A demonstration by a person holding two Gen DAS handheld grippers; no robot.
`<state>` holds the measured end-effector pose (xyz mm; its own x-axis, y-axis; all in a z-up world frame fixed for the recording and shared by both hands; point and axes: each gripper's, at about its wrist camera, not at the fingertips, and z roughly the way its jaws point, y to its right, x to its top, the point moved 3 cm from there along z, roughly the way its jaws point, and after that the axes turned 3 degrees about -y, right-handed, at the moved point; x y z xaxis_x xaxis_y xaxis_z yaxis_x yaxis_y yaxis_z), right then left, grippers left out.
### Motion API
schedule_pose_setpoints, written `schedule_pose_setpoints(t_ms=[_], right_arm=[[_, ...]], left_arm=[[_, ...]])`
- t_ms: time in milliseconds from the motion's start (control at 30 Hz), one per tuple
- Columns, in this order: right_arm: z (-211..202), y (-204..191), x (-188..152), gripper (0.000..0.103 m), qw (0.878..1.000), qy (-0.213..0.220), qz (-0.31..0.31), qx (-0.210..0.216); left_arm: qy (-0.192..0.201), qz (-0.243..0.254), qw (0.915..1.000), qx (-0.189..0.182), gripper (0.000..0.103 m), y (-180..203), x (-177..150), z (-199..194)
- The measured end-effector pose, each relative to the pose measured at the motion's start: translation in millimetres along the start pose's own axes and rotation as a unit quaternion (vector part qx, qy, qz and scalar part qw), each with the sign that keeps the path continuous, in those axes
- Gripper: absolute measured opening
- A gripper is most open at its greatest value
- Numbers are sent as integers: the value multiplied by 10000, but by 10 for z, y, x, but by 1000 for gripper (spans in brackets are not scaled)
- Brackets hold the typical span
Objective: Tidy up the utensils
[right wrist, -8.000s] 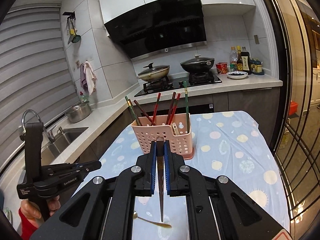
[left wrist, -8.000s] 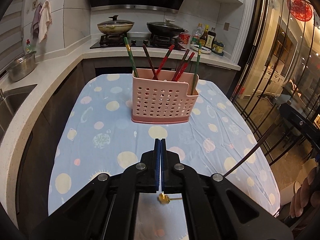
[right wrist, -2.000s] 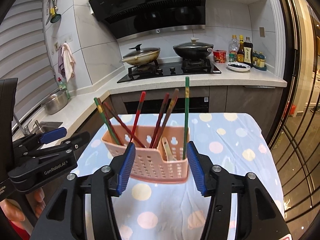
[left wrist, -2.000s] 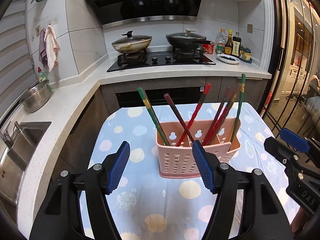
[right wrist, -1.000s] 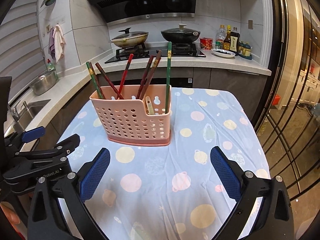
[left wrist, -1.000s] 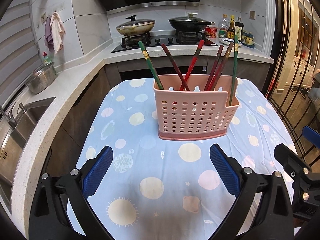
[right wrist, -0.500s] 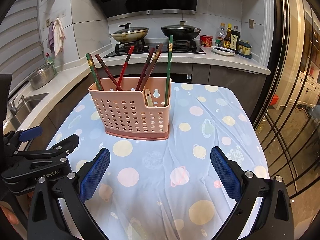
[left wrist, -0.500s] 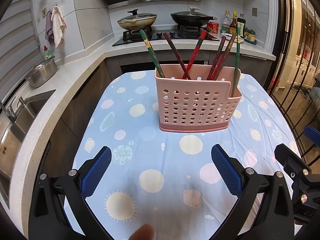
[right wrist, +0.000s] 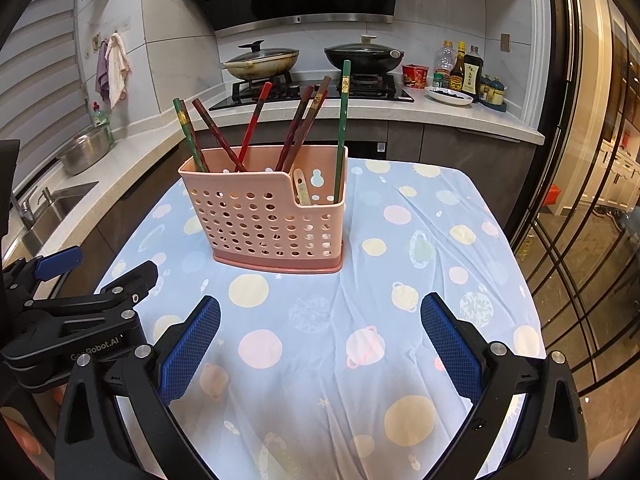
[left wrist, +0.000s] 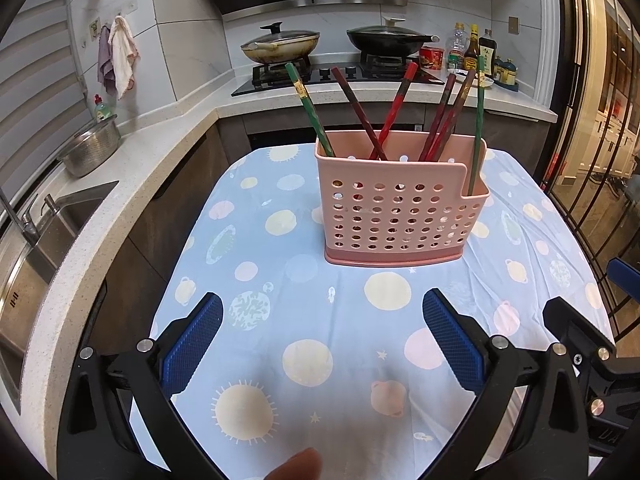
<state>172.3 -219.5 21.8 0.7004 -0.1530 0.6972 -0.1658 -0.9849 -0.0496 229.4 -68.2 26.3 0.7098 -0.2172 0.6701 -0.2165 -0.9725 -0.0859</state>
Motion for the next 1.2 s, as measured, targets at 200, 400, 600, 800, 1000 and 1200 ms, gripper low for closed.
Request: schedule_pose_setpoints(t_ms=[200, 400, 600, 800, 1000, 1200], right_arm=[[11, 9, -10, 96, 10000, -3, 25, -9], [19, 38, -17, 96, 10000, 11, 47, -41], [27, 57, -20, 96, 10000, 7, 58, -52], [51, 58, -21, 96, 10000, -19, 56, -63], [56, 58, -24, 96, 10000, -21, 59, -62], [62, 57, -24, 96, 10000, -33, 51, -68]], left_arm=[[7, -24, 10000, 13, 96, -7, -12, -2], [21, -62, 10000, 42, 96, -22, -24, -8], [-5, -129, 9999, 45, 96, -39, -30, 12], [-31, -212, 9997, 96, 96, -63, -37, 36], [-40, -192, 9998, 103, 96, -60, -42, 47], [-44, -198, 9997, 102, 96, -62, -42, 50]])
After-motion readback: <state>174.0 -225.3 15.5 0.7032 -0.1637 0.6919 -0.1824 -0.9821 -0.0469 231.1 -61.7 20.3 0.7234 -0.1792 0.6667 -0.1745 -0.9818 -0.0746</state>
